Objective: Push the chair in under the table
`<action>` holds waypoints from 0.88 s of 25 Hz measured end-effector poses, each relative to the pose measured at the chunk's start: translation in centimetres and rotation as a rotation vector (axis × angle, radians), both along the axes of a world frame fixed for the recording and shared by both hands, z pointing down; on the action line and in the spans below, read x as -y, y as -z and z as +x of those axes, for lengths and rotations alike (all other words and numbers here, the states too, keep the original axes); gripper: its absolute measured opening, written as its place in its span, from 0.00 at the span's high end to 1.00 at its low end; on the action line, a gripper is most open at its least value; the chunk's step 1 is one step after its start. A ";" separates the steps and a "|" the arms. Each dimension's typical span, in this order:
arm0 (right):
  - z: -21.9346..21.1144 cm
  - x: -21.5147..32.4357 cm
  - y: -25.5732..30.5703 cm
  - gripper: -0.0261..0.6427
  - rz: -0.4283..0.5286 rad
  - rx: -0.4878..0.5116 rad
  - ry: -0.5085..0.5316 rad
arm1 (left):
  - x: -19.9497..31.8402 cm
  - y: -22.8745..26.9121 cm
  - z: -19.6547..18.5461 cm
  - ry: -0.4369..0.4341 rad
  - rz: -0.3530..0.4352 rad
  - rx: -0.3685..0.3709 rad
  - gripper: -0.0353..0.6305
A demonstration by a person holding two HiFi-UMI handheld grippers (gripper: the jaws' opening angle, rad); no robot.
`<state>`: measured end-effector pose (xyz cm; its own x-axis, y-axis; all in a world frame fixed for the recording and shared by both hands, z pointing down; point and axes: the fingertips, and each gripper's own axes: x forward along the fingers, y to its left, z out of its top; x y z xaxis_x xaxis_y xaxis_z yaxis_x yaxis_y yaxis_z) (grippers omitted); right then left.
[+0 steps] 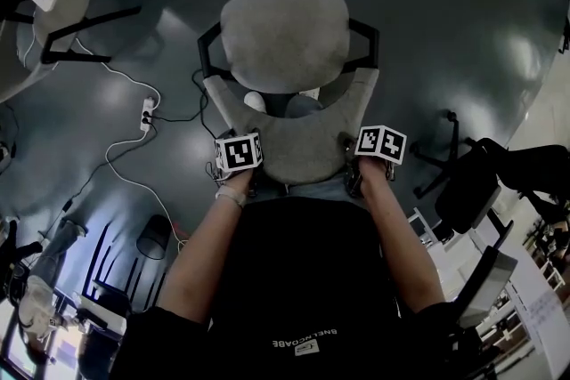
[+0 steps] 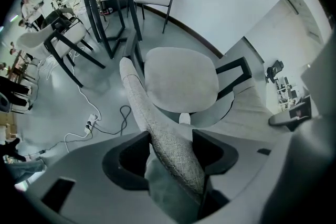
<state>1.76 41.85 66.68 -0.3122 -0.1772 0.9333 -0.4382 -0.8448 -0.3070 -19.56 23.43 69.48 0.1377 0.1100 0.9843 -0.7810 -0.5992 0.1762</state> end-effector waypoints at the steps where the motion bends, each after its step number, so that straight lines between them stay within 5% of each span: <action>1: 0.0 0.1 0.0 0.72 -0.002 0.010 0.004 | 0.0 -0.1 0.0 0.010 0.002 0.006 0.56; 22: 7.7 7.5 0.0 0.73 0.048 0.020 0.303 | 2.3 -0.2 3.8 0.263 0.057 0.027 0.58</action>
<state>9.43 34.32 66.72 -0.3756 -0.1171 0.9194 -0.6615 -0.6609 -0.3544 -15.77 21.09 69.70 0.1275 0.0185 0.9917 -0.9150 -0.3838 0.1247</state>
